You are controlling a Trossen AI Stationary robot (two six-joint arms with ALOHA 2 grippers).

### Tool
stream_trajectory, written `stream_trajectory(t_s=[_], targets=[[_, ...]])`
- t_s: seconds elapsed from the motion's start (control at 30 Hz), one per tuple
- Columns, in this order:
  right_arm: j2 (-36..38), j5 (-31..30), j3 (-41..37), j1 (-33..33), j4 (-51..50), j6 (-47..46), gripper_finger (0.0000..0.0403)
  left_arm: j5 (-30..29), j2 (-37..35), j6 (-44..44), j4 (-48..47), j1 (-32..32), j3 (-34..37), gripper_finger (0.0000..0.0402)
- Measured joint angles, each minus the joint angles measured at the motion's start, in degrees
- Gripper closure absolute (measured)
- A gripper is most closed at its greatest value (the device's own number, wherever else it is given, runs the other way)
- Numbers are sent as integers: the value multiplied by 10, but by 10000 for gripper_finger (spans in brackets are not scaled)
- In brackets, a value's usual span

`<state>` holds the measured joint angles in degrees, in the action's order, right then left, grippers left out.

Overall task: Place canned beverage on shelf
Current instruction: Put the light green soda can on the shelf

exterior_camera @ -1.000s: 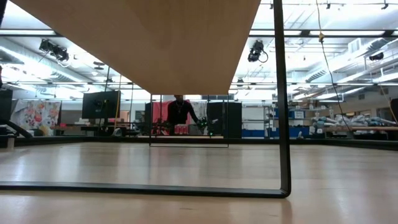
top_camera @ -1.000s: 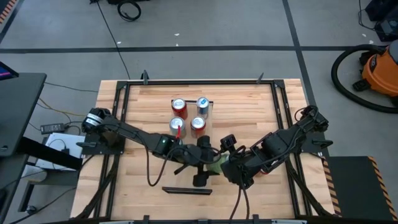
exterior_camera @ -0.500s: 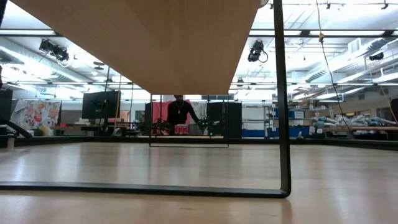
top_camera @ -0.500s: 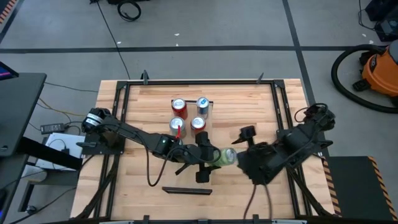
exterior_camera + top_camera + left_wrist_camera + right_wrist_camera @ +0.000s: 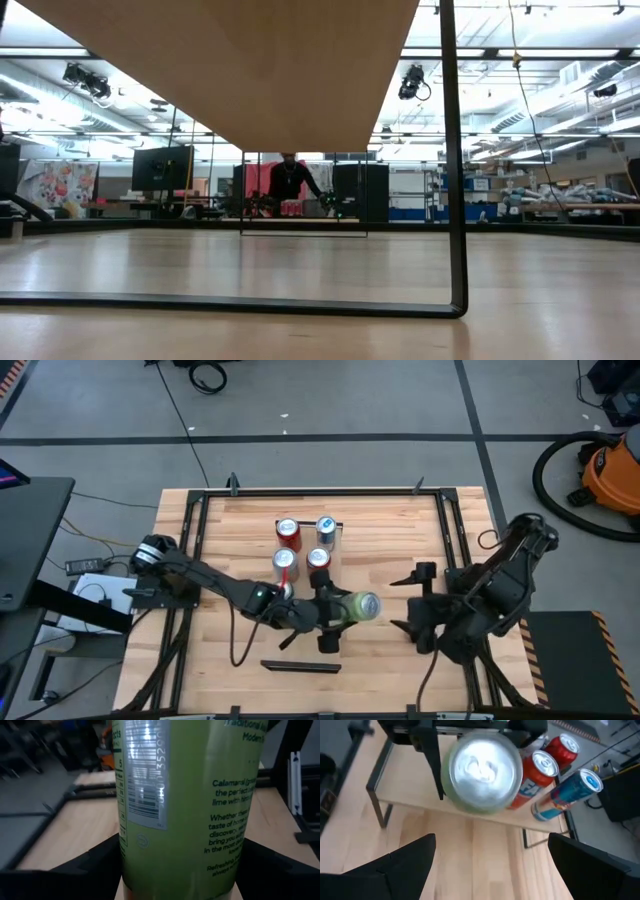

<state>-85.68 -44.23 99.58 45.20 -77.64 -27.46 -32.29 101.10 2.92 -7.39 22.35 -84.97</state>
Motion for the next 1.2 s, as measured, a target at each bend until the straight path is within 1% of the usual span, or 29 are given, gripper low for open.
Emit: stream_trajectory(t_s=[0.17,0.27,0.53,0.73,0.83,0.9,1.0,1.13,1.2], targets=[[71,-27,-126,2,131,16,7,-40,-15,-43,21,10,0,92],[117,-26,-209,-5,230,48,7,-42,-26,-53,17,10,-1,92],[236,21,-414,-46,520,159,7,-41,-35,-57,-5,10,-1,92],[304,32,-537,-69,735,258,7,-41,-35,-57,-9,7,-1,92],[315,40,-596,-76,860,316,7,-42,-35,-57,3,7,-1,92],[313,53,-632,-84,948,354,7,-41,-35,-57,2,2,-1,92],[302,53,-673,-93,1073,409,7,-41,-35,-49,5,-5,-1,92],[275,58,-698,-104,1199,469,7,-43,-35,-48,33,-14,-1,92],[260,77,-698,-112,1239,480,7,-42,-34,-51,39,-17,-1,92]])
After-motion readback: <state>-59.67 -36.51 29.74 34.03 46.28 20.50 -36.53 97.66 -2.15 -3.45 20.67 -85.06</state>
